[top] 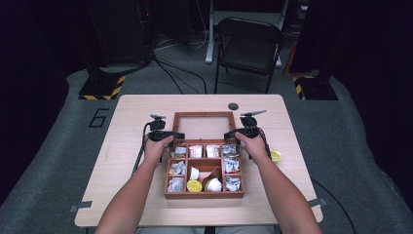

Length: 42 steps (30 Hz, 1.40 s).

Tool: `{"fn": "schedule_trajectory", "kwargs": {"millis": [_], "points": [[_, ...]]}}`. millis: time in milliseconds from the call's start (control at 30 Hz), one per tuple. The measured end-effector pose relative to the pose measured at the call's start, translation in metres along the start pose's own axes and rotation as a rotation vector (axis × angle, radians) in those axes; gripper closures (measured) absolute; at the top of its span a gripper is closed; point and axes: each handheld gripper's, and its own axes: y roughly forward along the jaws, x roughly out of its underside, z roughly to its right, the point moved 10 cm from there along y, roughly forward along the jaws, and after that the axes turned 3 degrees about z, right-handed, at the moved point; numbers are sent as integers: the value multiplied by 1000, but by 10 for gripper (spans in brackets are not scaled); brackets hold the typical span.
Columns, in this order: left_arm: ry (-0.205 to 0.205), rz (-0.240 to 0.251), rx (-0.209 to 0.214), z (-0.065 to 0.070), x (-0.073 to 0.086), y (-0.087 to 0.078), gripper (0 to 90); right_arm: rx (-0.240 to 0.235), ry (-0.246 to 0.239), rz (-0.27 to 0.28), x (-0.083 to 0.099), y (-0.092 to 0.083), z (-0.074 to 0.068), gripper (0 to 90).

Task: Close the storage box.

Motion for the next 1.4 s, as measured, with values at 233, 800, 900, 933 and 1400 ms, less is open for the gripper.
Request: {"fn": "schedule_trajectory", "kwargs": {"millis": [233, 800, 900, 933, 1400], "points": [[-23, -5, 22, 2, 1, 2, 297, -11, 12, -13, 0, 2, -2, 279], [-31, -5, 26, 2, -1, 2, 309, -17, 15, -16, -2, 2, -4, 269], [-31, -2, 29, 2, -2, 0, 325, -21, 10, -9, -3, 0, -5, 269], [-28, 3, 31, 3, -3, -1, 326, -21, 8, -7, -3, -1, -5, 269], [29, 60, 48, 11, -15, -16, 349, -31, -46, 41, -13, -16, -13, 304]]}}
